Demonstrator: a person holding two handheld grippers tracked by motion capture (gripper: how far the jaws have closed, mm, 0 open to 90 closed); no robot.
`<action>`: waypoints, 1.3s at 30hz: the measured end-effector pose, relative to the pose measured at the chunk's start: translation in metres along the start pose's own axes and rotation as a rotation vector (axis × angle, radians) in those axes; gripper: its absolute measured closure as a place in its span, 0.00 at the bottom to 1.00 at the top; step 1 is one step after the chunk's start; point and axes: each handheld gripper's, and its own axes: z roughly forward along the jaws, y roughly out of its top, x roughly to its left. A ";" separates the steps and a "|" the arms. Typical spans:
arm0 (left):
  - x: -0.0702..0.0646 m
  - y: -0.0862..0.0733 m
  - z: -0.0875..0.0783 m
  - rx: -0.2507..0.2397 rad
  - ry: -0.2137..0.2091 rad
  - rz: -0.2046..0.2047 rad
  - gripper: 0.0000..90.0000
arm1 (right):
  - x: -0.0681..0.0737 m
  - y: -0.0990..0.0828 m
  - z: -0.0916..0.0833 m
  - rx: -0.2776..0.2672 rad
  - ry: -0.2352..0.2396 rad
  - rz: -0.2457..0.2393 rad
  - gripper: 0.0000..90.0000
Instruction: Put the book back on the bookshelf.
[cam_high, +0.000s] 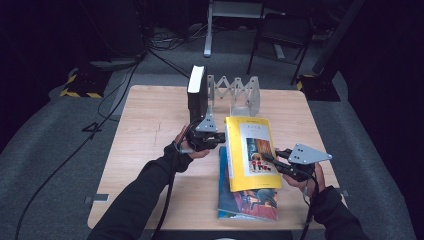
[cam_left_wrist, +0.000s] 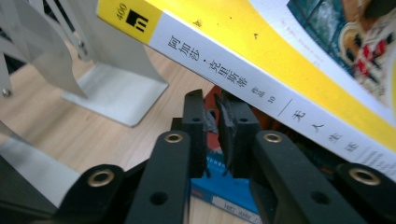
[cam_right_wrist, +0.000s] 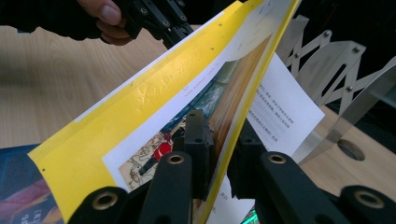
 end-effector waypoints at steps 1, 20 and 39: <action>0.000 0.003 -0.003 -0.010 0.001 0.009 0.94 | 0.000 0.000 -0.001 -0.018 -0.005 0.000 0.90; -0.002 0.040 -0.024 -0.101 0.004 0.053 0.99 | 0.012 0.004 -0.011 -0.168 -0.145 -0.087 0.96; -0.037 0.017 -0.025 -0.067 0.053 0.149 0.72 | 0.028 -0.021 -0.031 -0.159 -0.132 -0.097 0.97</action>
